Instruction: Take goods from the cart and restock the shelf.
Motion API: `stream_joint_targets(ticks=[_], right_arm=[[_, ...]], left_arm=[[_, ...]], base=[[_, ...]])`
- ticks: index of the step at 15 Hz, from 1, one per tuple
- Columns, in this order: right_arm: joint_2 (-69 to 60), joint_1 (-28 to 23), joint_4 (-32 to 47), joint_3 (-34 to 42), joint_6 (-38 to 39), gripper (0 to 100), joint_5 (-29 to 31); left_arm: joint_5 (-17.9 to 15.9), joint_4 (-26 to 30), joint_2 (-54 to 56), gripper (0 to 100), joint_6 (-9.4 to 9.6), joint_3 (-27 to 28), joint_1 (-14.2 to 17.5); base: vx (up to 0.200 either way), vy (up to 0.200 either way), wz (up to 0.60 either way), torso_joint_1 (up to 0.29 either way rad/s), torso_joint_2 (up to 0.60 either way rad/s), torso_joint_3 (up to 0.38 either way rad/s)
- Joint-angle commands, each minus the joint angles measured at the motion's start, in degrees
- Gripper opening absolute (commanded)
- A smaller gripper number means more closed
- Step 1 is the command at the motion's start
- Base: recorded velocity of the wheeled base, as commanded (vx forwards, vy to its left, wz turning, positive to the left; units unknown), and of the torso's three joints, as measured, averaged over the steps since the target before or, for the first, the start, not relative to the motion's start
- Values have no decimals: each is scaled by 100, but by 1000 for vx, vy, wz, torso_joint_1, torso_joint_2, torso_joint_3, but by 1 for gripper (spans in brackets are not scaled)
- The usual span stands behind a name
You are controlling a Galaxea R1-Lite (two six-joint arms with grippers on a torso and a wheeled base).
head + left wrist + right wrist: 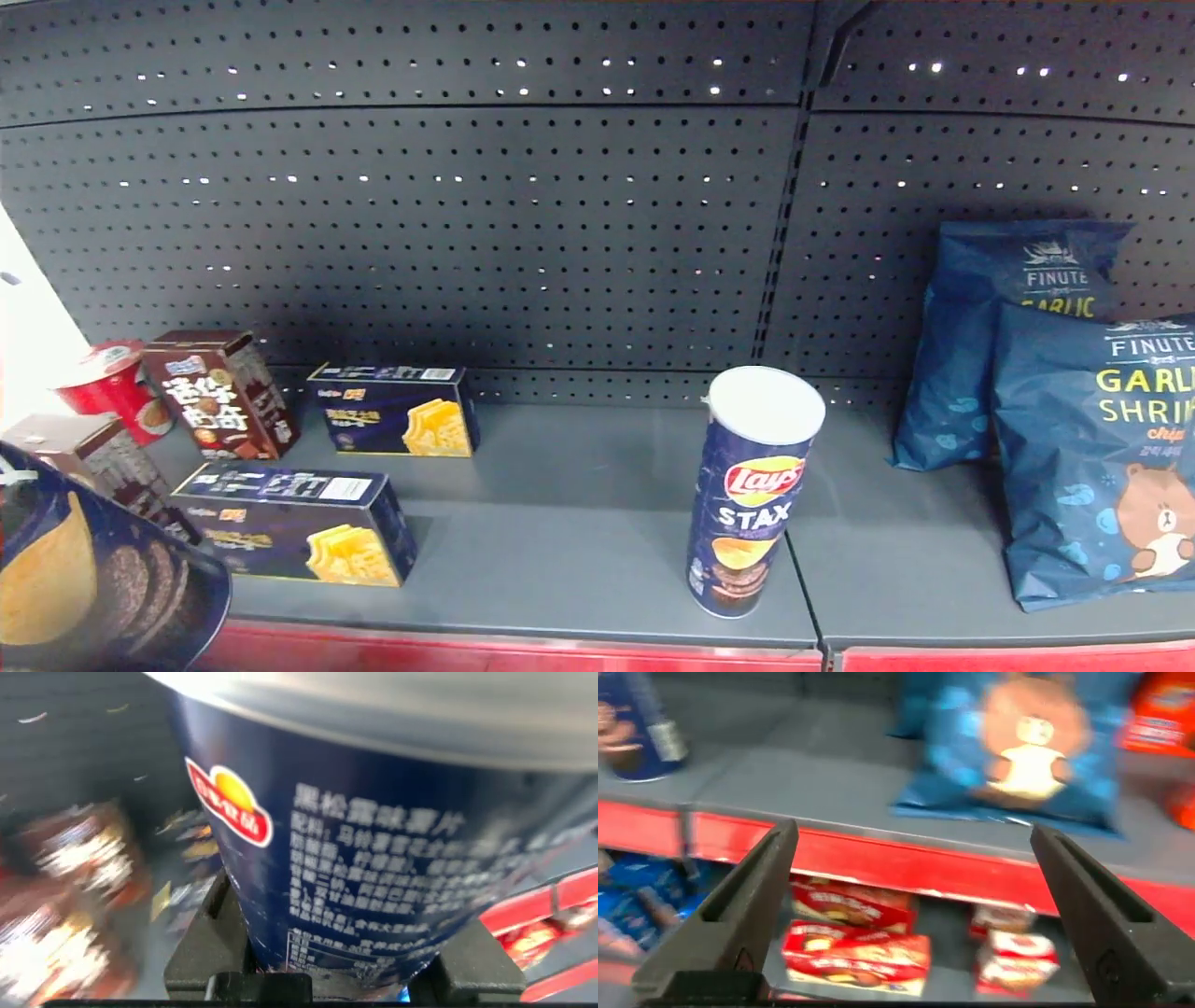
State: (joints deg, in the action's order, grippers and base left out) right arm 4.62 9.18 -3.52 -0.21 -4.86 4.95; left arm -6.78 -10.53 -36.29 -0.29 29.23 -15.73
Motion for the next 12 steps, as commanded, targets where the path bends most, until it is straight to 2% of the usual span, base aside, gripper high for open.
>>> stream_joint_targets(ticks=[1, 4, 6, 9, 12], right_arm=[[30, 5, 1, -6, 12, 100, -3], [30, 5, 1, -6, 3, 100, -38], [30, 5, 10, -6, 3, 100, -170], [30, 5, 18, -6, 3, 100, -187], [30, 5, 27, -14, 12, 100, -196]], left_arm=[[-8, -28, -168, 0, -6, 3, -27], [-17, -45, -291, 0, -6, 127, -45], [-8, -45, -414, 0, -6, 232, -220], [-17, -45, -528, 0, -6, 267, -282], [-8, -28, -968, 0, 38, 540, -308]], base=[[0, 0, 0, 0, 0, 0], [0, 0, 0, 0, 0, 0], [0, 0, 0, 0, 0, 0], [0, 0, 0, 0, 0, 0], [0, 0, 0, 0, 0, 0]])
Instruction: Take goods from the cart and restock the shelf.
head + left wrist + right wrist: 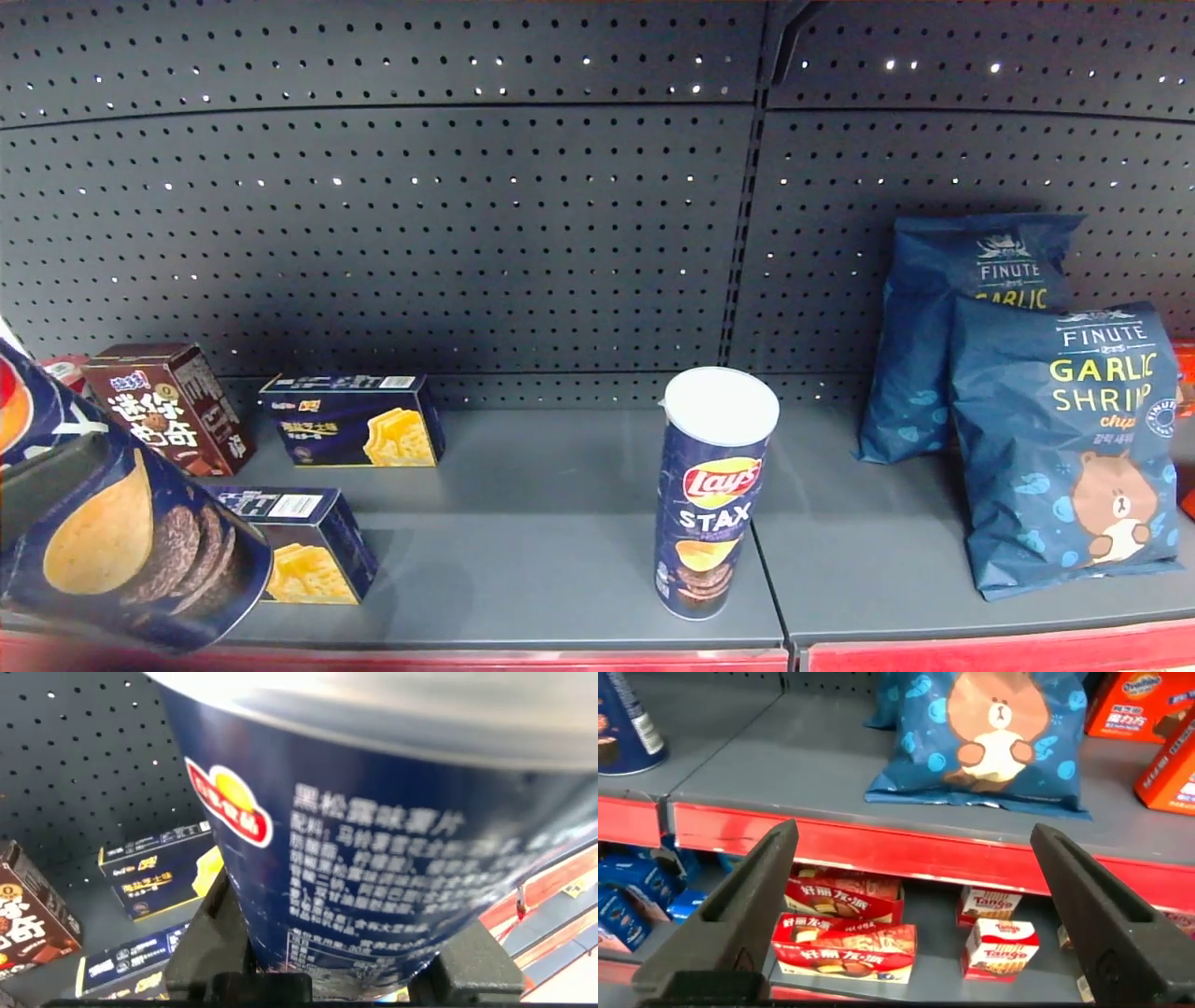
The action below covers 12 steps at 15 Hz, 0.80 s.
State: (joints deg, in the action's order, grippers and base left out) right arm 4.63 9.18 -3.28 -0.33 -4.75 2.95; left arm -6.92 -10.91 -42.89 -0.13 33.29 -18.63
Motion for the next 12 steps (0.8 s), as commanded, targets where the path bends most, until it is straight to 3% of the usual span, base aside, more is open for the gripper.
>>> stream_joint_targets(ticks=[1, 5, 9, 12], right_arm=[[29, 5, 20, -11, 1, 100, -14], [38, 5, 126, -37, -8, 100, -313], [29, 5, 170, -46, 1, 100, -313], [38, 5, 187, -55, -8, 100, -295]], left_arm=[[-2, -8, -528, 0, 22, 186, -45], [-46, -438, -1459, 0, -66, 424, -686], [-72, -623, -2286, 0, 49, 661, -800], [-46, -1423, -3085, 0, 57, 740, -836]], base=[[0, 0, 0, 0, 0, 0], [0, 0, 0, 0, 0, 0], [0, 0, 0, 0, 0, 0], [0, 0, 0, 0, 0, 0]])
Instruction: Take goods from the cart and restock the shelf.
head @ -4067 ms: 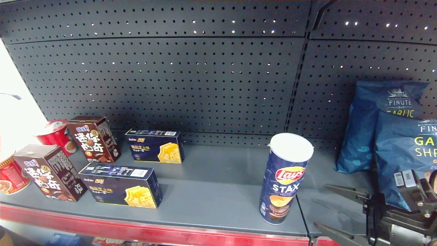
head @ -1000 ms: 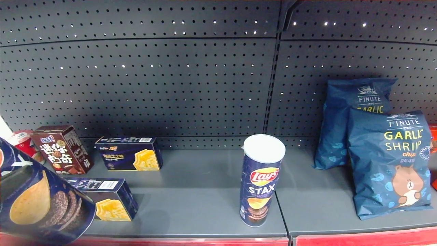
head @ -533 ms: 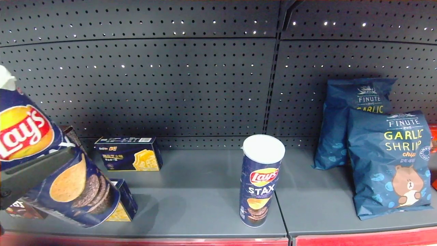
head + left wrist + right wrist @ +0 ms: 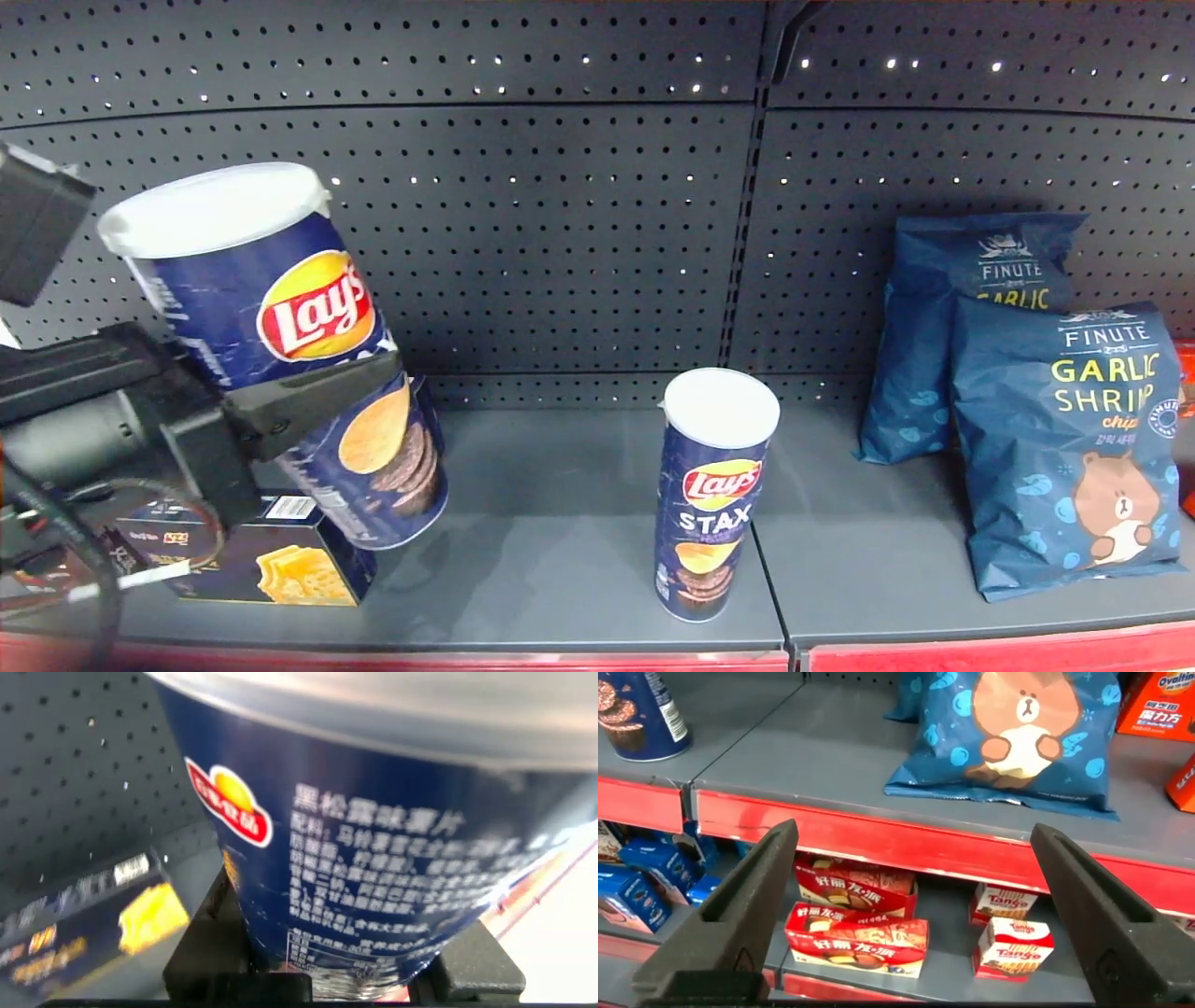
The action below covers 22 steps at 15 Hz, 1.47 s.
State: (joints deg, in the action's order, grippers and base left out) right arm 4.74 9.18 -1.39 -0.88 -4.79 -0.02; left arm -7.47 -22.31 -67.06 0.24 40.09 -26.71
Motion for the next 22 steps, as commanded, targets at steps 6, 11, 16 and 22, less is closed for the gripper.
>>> stream_joint_targets(ticks=[6, 11, 16, 22], right_arm=[[27, 5, -10, 0, -4, 100, 2], [27, 5, -10, 0, 4, 100, -15], [27, 5, -10, 9, 4, 100, -6], [27, 5, -19, 9, 13, 100, -6]], left_arm=[[-712, -1003, -2057, 0, -16, 561, -150], [-1740, -2014, -3138, 0, -24, 974, 8], [-2830, -2454, -4069, 0, -33, 1642, 254], [-4052, -2401, -4843, 0, -42, 2582, 509]], base=[[0, 0, 0, 0, 0, 0], [0, 0, 0, 0, 0, 0], [0, 0, 0, 0, 0, 0], [0, 0, 0, 0, 0, 0]])
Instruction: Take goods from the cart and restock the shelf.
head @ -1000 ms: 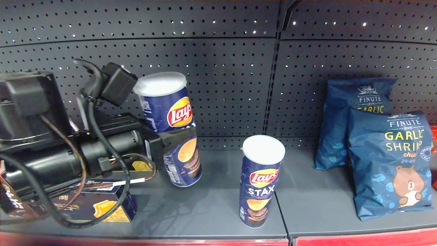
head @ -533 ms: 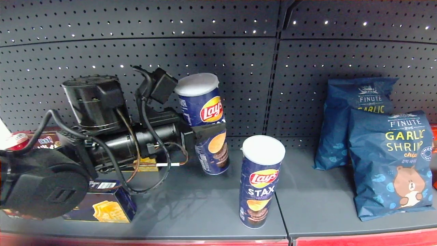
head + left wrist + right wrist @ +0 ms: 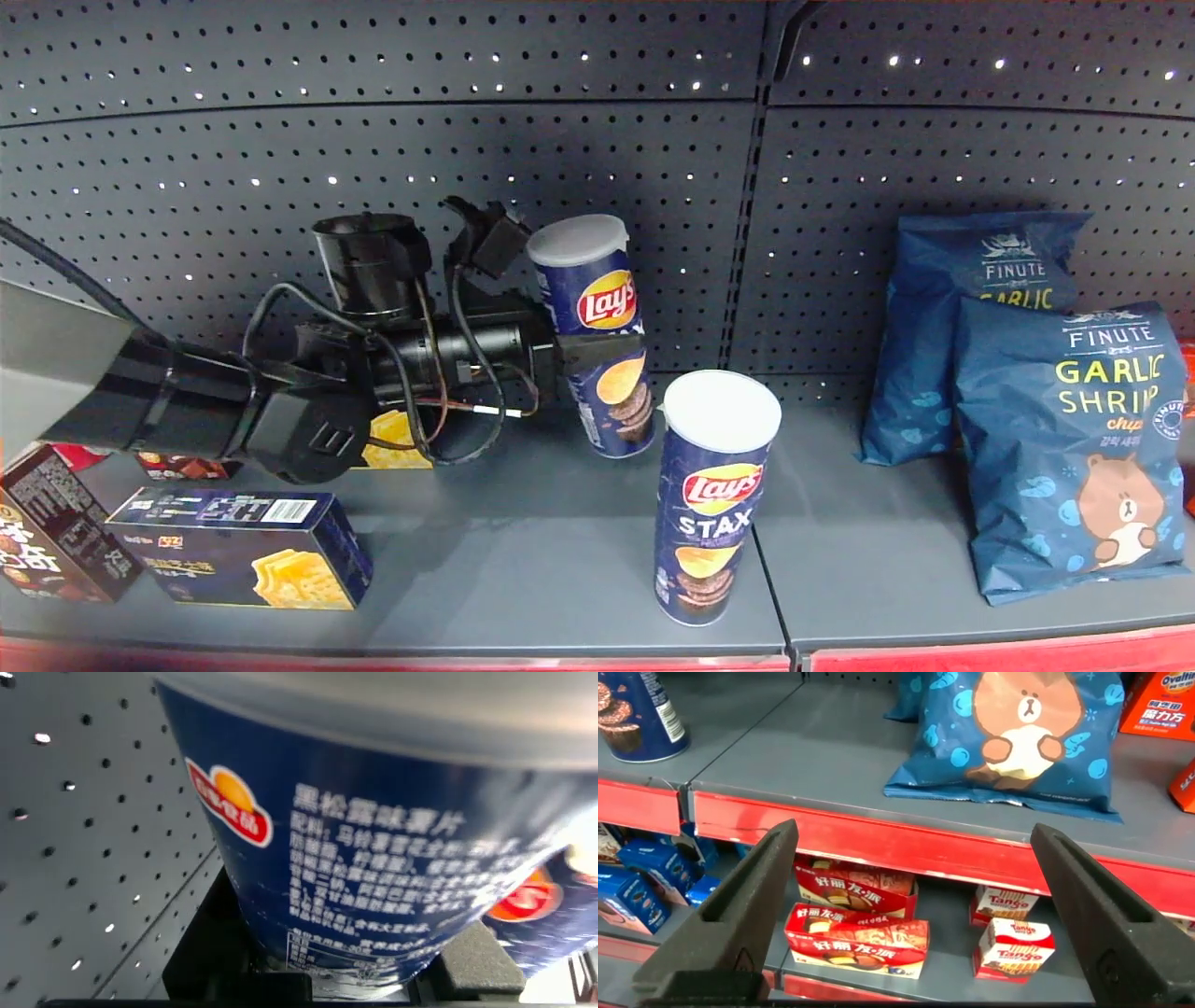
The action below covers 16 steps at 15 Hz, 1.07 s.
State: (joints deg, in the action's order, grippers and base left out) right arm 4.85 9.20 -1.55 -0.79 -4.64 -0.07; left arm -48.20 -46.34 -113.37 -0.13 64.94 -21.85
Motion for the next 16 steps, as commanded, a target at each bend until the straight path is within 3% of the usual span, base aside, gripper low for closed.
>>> stream_joint_targets(ticks=[1, 7, 11, 16], right_arm=[[7, 2, -3, 0, -1, 100, -1], [16, 2, -3, 0, -10, 100, 7], [7, 2, -3, 0, -19, 100, 7], [7, 2, -3, 0, -19, 100, 7]], left_arm=[[-163, 11, -379, 0, -4, 256, 40], [-585, 46, -844, 0, -4, 757, 58], [-629, 591, -1082, 0, 13, 1478, 181], [-611, 608, -1257, 0, 110, 1320, 189]], base=[[0, 0, 0, 0, 0, 0], [0, 0, 0, 0, 0, 0], [0, 0, 0, 0, 0, 0], [0, 0, 0, 0, 0, 0]])
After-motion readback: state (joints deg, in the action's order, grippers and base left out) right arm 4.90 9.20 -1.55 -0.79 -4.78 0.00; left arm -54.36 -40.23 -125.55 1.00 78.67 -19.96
